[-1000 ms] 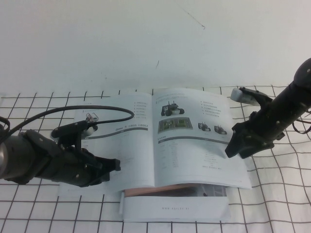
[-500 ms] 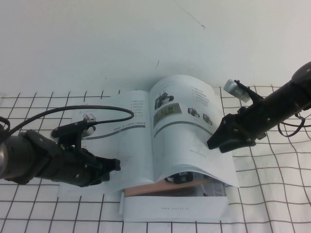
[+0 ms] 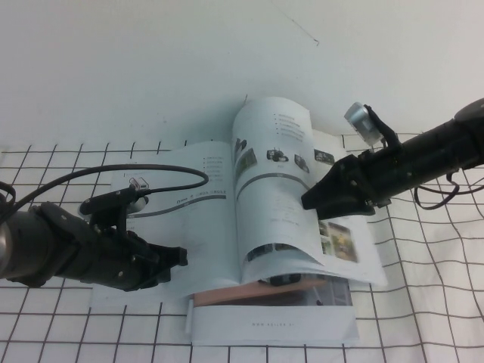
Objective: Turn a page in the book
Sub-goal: Open the closed book
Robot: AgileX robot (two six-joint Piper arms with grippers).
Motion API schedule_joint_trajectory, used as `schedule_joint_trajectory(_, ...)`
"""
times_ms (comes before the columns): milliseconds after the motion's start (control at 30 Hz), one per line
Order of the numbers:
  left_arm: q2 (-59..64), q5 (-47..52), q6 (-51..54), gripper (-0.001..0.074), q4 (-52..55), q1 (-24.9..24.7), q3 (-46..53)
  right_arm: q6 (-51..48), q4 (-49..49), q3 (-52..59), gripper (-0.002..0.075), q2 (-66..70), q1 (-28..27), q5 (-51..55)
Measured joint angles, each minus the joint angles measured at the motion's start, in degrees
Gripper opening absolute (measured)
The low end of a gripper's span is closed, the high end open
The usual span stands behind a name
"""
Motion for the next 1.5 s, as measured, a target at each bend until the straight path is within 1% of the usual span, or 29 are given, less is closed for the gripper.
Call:
schedule_joint_trajectory(133,0.0,0.0,0.0,-0.0001,-0.19,0.0,0.0,-2.14,5.19,0.0,0.0436,0.0,0.09,1.39)
schedule_joint_trajectory(300,0.0,0.0,0.22,-0.0001,-0.28,0.0,0.0,-3.48,8.91,0.0,0.0437,0.0,0.09,1.38)
schedule_joint_trajectory(467,-0.78,0.26,2.63,-0.0001,-0.28,0.0,0.0,-4.95,14.16,0.0,0.0439,0.0,0.21,1.38)
schedule_joint_trajectory(667,-8.27,4.99,3.44,-0.0001,-0.28,-0.11,0.68,-6.56,16.89,0.0,0.0439,0.0,1.49,1.38)
schedule_joint_trajectory(767,-14.44,5.18,3.8,-0.0001,-0.17,-2.2,3.23,-6.87,17.34,0.0,0.0439,0.0,2.17,1.38)
schedule_joint_trajectory(867,-20.76,2.49,4.41,-0.0001,-0.05,-7.31,8.21,-7.08,17.84,0.0,0.0439,0.0,2.55,1.51)
schedule_joint_trajectory(967,-26.45,-4.11,4.54,-0.0001,-1.64,-14.82,13.84,-7.71,19.16,0.0,0.0439,0.0,2.85,1.51)
schedule_joint_trajectory(1100,-31.82,-16.97,4.53,-0.0001,-6.52,-27.48,19.68,-8.21,21.0,0.0,0.0439,0.0,3.02,1.51)
schedule_joint_trajectory(1233,-32.91,-27.96,4.53,-0.0001,-11.06,-38.92,21.26,-8.33,21.41,0.0,0.0439,-0.11,3.02,1.51)
schedule_joint_trajectory(1333,-32.2,-36.73,4.32,-0.0001,-12.28,-46.09,21.26,-8.54,21.41,0.0,0.0439,-0.86,3.26,1.4)
schedule_joint_trajectory(1400,-30.99,-41.97,4.19,-0.0001,-12.67,-49.73,20.7,-8.97,21.41,0.0,0.0439,-1.74,3.74,1.4)
schedule_joint_trajectory(1500,-28.11,-45.24,4.19,-0.0001,-11.87,-52.2,19.09,-9.46,21.41,0.0,0.0439,-2.97,4.64,1.4)
